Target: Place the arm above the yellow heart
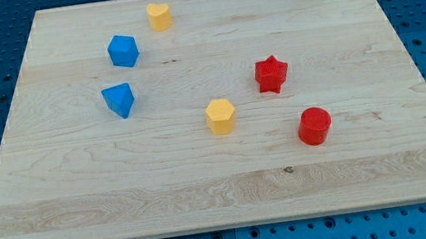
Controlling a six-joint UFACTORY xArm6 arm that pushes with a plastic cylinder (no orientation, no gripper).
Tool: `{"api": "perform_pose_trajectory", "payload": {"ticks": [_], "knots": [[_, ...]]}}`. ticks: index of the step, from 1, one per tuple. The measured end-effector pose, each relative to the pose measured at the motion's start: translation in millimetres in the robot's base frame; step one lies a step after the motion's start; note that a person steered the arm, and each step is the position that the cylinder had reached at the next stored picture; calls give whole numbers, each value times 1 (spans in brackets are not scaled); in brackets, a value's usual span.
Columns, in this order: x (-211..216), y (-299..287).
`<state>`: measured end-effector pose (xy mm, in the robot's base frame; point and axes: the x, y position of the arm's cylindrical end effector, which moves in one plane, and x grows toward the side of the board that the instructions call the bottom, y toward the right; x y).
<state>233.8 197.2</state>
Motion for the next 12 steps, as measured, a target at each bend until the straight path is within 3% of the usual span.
{"api": "perform_pose_trajectory", "payload": {"ticks": [2, 3, 8, 12], "knots": [[56, -11], [57, -47], [44, -83], [13, -199]]}}
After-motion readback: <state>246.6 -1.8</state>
